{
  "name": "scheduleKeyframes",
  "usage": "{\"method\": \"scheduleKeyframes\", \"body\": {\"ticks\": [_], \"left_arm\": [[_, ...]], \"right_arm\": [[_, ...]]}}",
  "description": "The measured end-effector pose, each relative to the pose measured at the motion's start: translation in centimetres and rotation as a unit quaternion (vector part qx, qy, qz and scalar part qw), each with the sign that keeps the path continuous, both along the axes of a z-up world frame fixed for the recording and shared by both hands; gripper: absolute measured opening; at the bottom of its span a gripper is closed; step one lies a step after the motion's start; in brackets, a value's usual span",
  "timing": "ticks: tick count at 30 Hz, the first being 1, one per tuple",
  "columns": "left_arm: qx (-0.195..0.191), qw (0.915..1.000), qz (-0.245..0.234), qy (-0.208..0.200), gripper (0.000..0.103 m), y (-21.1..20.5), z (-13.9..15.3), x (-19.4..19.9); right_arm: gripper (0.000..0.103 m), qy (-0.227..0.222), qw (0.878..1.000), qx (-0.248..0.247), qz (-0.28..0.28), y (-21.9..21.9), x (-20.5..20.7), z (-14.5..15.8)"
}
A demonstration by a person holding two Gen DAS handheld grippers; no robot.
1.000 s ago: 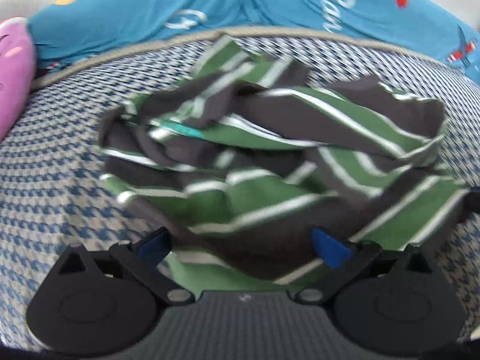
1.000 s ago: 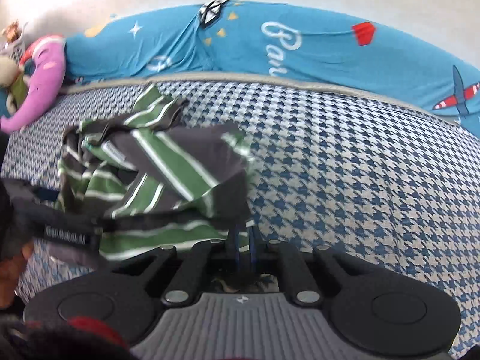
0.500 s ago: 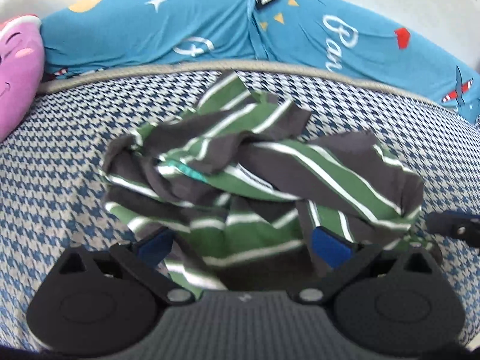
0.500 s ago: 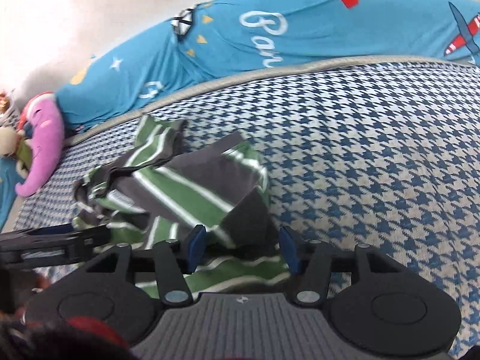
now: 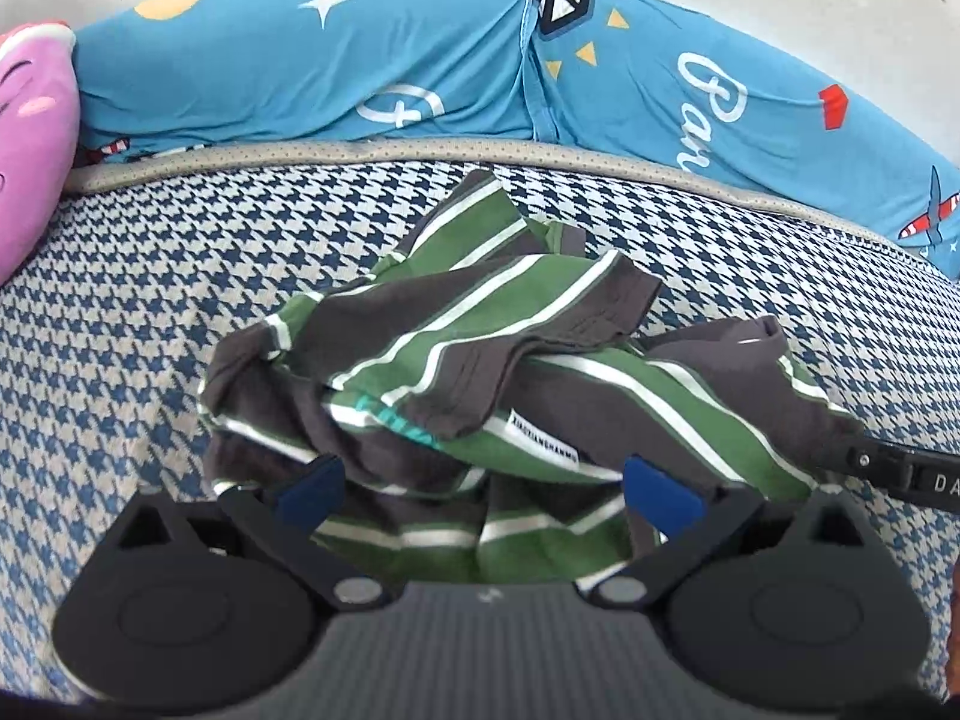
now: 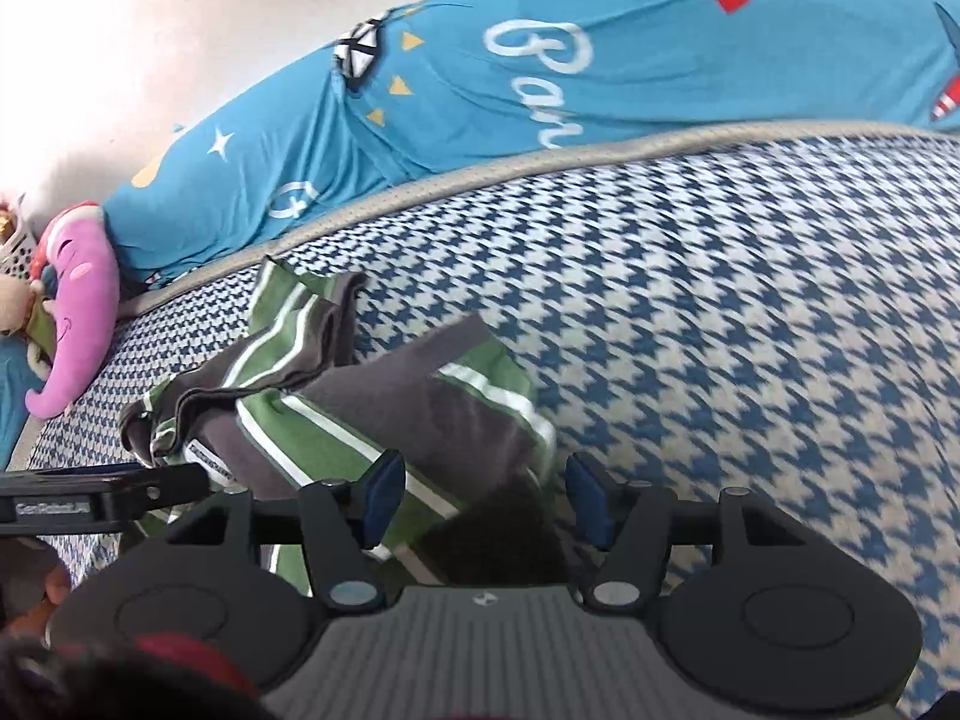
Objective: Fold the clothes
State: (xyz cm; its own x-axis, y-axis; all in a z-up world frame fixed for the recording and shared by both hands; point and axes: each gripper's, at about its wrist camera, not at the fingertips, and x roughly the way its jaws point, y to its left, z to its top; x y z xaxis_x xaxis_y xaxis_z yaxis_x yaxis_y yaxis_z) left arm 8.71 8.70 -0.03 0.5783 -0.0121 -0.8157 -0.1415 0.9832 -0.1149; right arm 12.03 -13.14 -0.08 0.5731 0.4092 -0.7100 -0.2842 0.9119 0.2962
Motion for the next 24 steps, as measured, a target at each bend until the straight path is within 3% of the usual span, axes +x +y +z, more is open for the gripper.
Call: {"method": "scheduleKeyframes", "body": {"ticks": [9,11,13,15,19,24], "left_arm": [[0.015,0.9994,0.001,0.03,0.103,-0.3,-1.7,2.3],[0.026,0.999,-0.005,0.036,0.103,-0.5,-2.1,2.7],[0.036,0.9984,-0.01,0.042,0.103,-0.8,-2.6,3.2],[0.04,0.9982,-0.013,0.043,0.103,-0.9,-2.8,3.4],[0.046,0.9978,-0.016,0.046,0.103,-1.1,-3.0,3.8],[0.04,0.9982,-0.007,0.045,0.103,-1.0,-2.9,4.2]], "right_arm": [[0.061,-0.02,0.999,-0.019,0.031,1.9,1.9,-1.3],[0.056,-0.024,0.999,-0.022,0.04,2.3,2.1,-1.5],[0.034,-0.032,0.998,-0.031,0.048,2.8,2.2,-1.5],[0.022,-0.042,0.997,-0.042,0.055,3.3,2.2,-1.4],[0.014,-0.069,0.994,-0.057,0.06,3.9,1.9,-0.7],[0.012,-0.119,0.989,-0.066,0.053,4.8,1.7,1.1]]}}
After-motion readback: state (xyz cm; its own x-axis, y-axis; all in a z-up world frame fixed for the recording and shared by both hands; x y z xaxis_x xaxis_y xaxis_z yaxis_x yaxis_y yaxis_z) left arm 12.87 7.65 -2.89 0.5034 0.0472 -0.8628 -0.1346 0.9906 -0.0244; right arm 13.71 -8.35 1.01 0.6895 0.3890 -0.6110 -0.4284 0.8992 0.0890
